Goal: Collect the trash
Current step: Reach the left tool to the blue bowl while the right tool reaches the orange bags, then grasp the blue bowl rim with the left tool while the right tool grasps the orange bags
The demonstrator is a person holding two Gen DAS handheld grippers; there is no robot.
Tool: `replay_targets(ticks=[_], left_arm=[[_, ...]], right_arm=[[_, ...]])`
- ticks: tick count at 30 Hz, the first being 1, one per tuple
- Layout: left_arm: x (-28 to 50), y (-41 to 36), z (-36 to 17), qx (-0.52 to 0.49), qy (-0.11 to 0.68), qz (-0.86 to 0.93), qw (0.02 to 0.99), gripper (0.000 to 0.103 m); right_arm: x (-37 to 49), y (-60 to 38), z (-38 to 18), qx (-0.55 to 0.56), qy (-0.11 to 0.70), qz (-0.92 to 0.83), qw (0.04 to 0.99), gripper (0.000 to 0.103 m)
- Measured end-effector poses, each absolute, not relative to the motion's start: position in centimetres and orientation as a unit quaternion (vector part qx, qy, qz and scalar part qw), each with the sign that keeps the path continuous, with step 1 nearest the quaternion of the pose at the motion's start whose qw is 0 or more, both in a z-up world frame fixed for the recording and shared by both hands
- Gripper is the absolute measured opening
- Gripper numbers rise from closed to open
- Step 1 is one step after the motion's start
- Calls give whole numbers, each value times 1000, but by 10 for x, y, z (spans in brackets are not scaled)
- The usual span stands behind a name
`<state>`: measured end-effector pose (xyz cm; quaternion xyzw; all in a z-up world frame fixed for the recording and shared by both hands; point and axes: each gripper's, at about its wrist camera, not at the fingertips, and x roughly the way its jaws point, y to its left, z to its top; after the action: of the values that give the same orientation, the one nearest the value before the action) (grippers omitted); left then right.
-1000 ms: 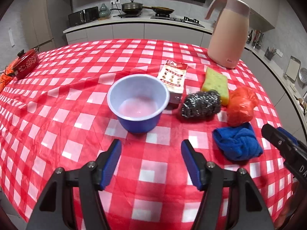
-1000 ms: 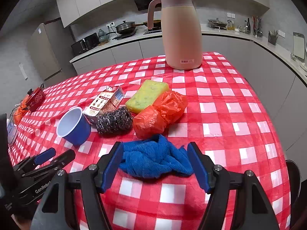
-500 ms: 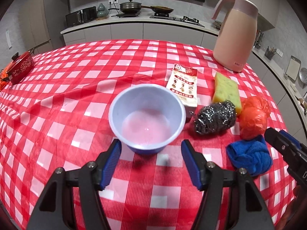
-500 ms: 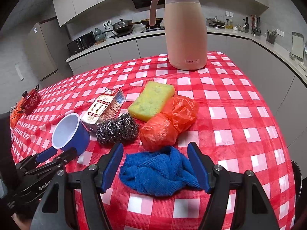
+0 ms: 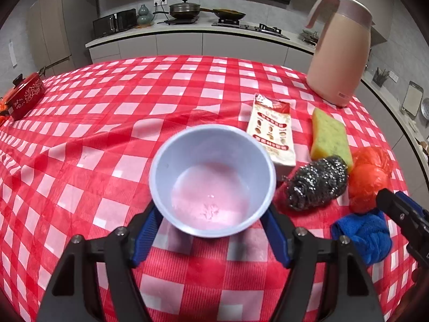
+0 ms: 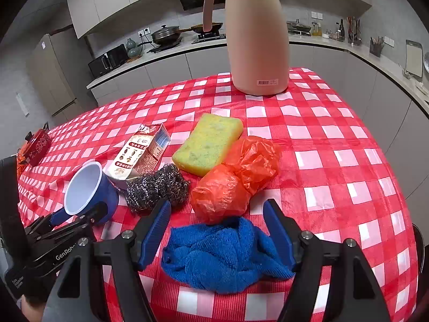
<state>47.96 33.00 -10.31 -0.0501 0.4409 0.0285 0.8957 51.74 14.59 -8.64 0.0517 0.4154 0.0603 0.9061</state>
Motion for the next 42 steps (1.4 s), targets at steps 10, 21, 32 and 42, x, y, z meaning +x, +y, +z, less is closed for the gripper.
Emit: replay_targets(ticks=[10, 21, 32, 42], left_arm=[[485, 334, -103, -67, 423, 7, 904, 72], [476, 333, -96, -70, 406, 4, 911, 56], [479, 331, -99, -55, 417, 40, 906, 89], [485, 320, -103, -46, 427, 19, 903, 89]], right_arm=[[528, 148, -93, 52, 420, 57, 904, 73], [532, 147, -96, 57, 423, 59, 903, 73], [534, 144, -99, 63, 425, 62, 901, 73], [542, 138, -103, 69, 431, 49, 898, 74]])
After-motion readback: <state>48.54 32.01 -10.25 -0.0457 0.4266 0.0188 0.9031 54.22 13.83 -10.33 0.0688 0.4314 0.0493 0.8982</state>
